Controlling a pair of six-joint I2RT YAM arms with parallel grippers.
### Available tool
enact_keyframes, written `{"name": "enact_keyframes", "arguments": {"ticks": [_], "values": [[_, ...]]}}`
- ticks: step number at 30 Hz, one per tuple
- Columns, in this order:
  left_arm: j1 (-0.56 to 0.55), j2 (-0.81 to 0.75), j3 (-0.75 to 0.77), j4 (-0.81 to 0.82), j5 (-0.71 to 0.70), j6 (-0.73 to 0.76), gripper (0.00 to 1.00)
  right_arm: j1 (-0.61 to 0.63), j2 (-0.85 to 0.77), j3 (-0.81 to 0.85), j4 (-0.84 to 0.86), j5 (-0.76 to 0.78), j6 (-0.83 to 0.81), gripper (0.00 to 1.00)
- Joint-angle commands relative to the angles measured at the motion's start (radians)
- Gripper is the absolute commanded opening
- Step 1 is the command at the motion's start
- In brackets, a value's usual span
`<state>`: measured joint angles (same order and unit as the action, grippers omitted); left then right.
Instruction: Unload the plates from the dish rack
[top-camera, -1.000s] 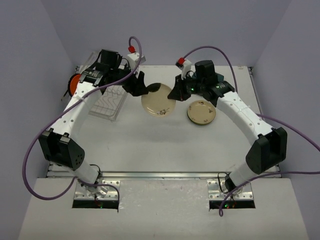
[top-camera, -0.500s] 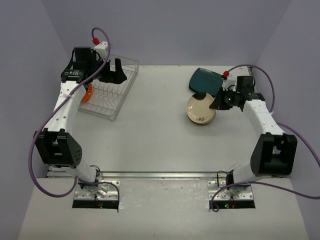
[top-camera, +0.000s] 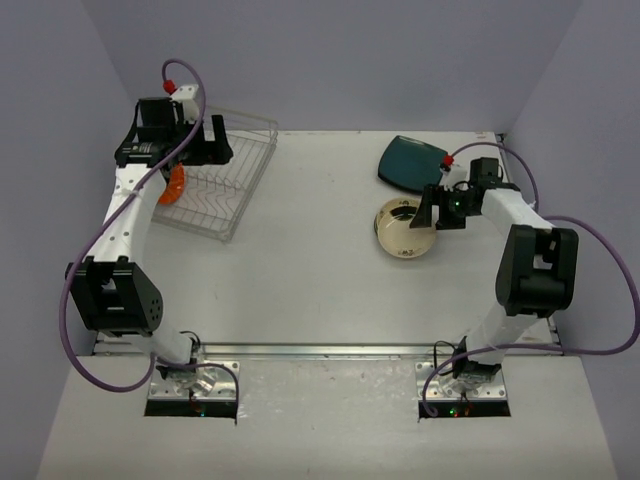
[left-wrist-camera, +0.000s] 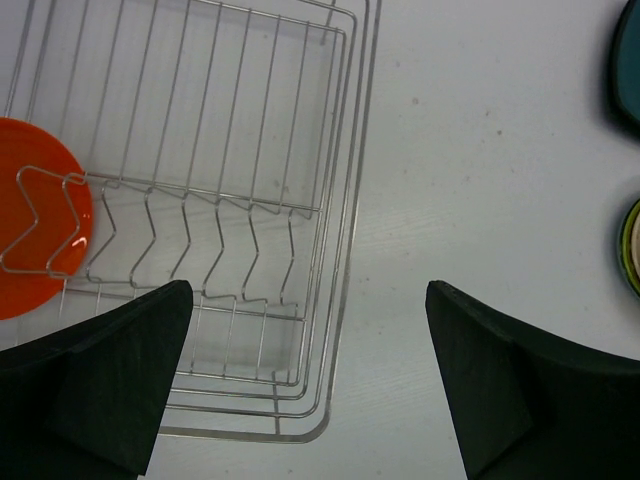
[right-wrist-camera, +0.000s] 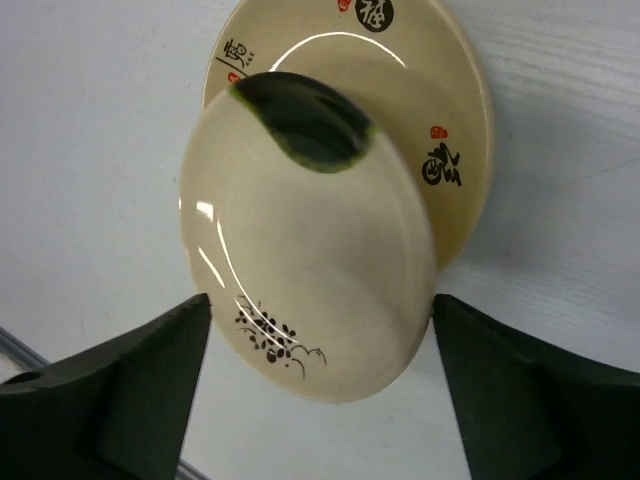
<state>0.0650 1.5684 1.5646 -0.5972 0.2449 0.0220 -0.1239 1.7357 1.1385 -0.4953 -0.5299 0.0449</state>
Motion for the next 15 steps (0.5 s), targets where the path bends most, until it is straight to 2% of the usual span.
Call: {"name": "enact_keyframes", "arguments": {"ticks": [1, 6, 10, 11, 15], "values": [[0.062, -0.038, 0.015, 0.005, -0.009, 0.101, 1.0, -0.002, -0.011, 0.075, -0.002, 0.021, -0.022, 0.99], [0.171, 0.0, 0.058, -0.006, -0.064, 0.287, 1.0, -0.002, -0.083, 0.073, 0.002, 0.074, -0.033, 0.99], [0.26, 0.094, 0.158, -0.075, -0.042, 0.4, 1.0, -0.002, -0.136, 0.079, 0.004, 0.073, -0.022, 0.99], [0.313, 0.146, 0.248, -0.101, -0.048, 0.433, 0.98, -0.002, -0.165, 0.08, 0.006, 0.053, -0.013, 0.99], [0.391, 0.33, 0.445, -0.231, 0.013, 0.495, 0.76, 0.008, -0.205, 0.059, 0.016, 0.027, 0.016, 0.99]]}}
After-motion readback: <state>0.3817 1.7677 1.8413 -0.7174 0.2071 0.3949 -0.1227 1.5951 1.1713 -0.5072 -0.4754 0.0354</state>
